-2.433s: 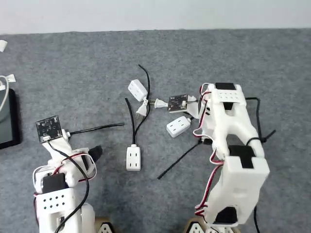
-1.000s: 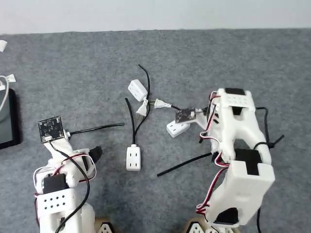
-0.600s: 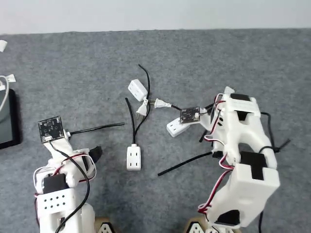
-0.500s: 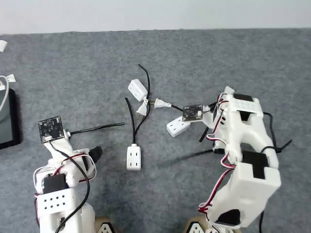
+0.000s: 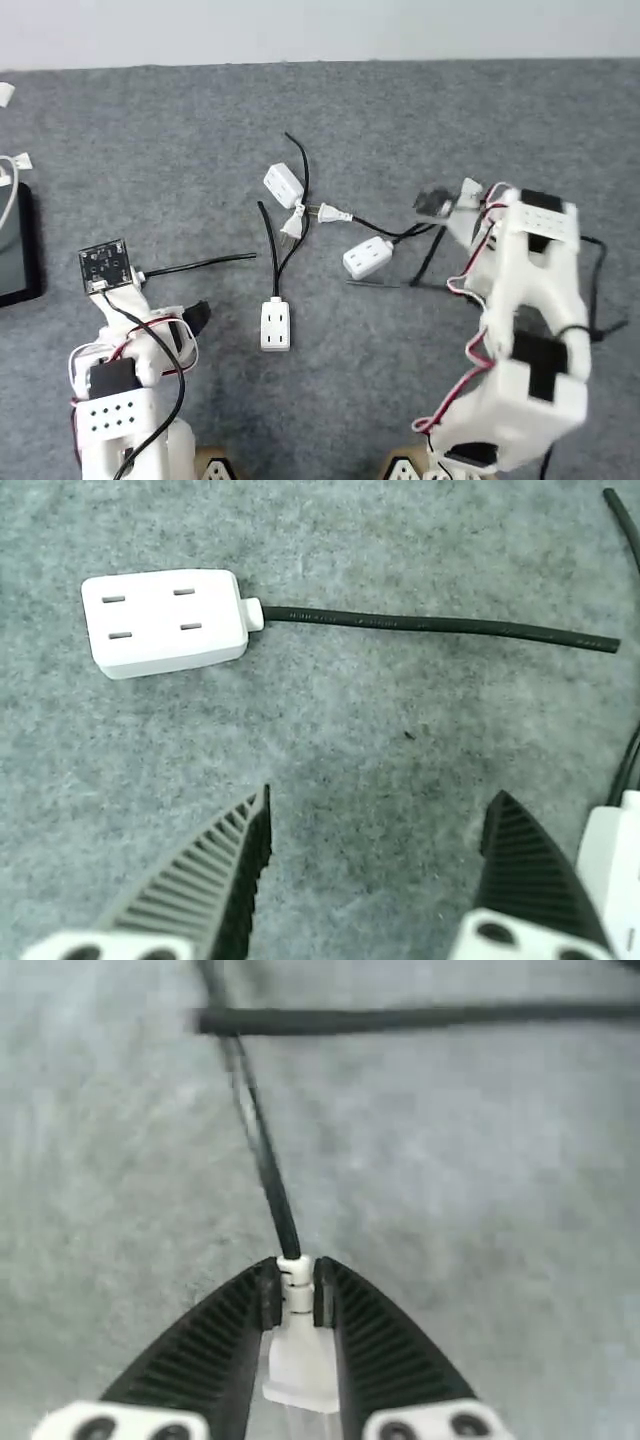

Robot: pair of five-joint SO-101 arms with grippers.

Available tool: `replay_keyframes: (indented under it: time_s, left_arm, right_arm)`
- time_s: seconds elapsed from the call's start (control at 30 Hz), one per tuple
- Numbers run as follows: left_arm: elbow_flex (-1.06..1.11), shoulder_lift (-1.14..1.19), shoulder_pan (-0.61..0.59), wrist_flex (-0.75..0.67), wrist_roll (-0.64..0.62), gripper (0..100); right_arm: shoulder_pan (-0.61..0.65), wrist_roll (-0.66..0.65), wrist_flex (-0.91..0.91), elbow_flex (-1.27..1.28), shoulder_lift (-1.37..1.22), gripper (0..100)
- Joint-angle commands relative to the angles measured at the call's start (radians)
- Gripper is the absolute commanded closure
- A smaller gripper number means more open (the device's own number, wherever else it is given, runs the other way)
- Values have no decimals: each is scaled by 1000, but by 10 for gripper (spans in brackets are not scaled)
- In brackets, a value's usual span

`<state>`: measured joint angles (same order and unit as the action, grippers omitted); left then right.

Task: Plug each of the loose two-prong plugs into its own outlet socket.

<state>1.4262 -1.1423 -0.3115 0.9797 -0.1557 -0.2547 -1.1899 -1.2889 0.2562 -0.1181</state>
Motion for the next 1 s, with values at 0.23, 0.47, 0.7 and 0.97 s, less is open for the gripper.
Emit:
replay_keyframes:
  time_s: [0.23, 0.47, 0.7, 0.97]
  left_arm:
    - [-10, -11, 0, -28, 9, 691]
    - [-10, -11, 0, -28, 9, 691]
    - [-4, -11, 2, -29, 9, 691]
    - [-4, -11, 2, -29, 9, 691]
  right_arm:
    - [-272, 815, 174, 51, 211, 990]
    - [-361, 767, 515, 338, 211, 989]
    - [-384, 629, 636, 453, 211, 909]
    - [-383, 626, 530, 358, 231, 855]
